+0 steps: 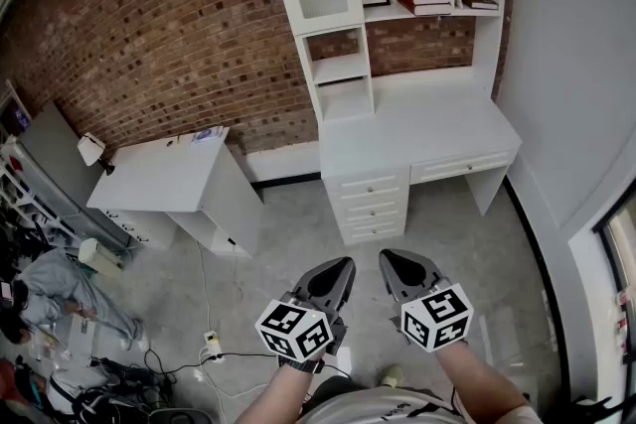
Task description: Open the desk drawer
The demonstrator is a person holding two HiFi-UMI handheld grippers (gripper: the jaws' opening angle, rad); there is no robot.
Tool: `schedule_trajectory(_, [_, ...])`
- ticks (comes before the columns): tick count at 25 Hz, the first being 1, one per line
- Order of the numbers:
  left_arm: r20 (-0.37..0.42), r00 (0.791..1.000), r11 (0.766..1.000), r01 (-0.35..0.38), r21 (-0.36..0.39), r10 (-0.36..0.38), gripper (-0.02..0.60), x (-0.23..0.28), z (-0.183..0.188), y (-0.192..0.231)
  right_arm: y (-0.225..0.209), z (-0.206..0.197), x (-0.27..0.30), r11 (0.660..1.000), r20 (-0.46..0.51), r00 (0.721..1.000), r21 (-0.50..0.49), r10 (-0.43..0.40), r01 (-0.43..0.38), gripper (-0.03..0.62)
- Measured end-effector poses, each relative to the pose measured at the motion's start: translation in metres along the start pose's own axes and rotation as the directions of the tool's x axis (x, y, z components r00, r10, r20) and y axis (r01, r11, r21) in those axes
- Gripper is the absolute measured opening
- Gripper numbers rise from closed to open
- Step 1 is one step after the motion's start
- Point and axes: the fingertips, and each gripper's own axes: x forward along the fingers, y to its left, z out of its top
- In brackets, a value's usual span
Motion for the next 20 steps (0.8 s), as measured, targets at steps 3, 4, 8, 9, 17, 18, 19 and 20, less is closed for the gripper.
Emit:
schedule_trajectory(3, [-0.003,1.0,1.0,0.0,-0.005,0.0,0.012,0.009,-0.001,-0.005,-0.012,0.002,-0.003,1.0,-0.003,1.0,0.002,-0.004,0.004,0.017])
schedule_trajectory(4, [-0.004,1.0,1.0,-0.002,-0.004,0.002,0.012,0.012,-0.001,-0.006,-0.014,0.003,-0.003,1.0,-0.004,1.0,0.003,-0.004,0.004,0.017])
schedule_trajectory(8, [-0.009,1.0,1.0,-0.011,-0.007,0.011,0.012,0.018,-0.001,-0.001,-0.018,0.004,0.003,1.0,-0.004,1.0,0.006,0.005,-0.005,0.017])
schedule_trajectory(9, [-0.009,1.0,1.0,-0.013,-0.01,0.013,0.012,0.02,-0.001,0.003,-0.019,0.004,0.007,1.0,-0.002,1.0,0.009,0.009,-0.009,0.017])
schedule_trajectory(17, [0.004,1.0,1.0,-0.009,-0.01,0.009,0.012,0.051,0.003,0.056,-0.035,0.002,0.059,0.998,0.011,1.0,0.065,0.026,-0.026,0.018])
schedule_trajectory(18, [0.005,1.0,1.0,-0.005,-0.012,0.006,0.012,0.058,0.005,0.066,-0.039,0.002,0.07,0.997,0.006,1.0,0.068,0.022,-0.022,0.018])
schedule_trajectory(19, [0.005,1.0,1.0,-0.001,-0.014,0.001,0.012,0.066,0.007,0.077,-0.043,0.003,0.081,0.997,0.002,1.0,0.07,0.017,-0.017,0.018])
schedule_trajectory(20, [0.006,1.0,1.0,0.004,-0.015,-0.004,0.012,0.074,0.009,0.088,-0.049,0.003,0.092,0.997,-0.003,1.0,0.071,0.011,-0.011,0.018])
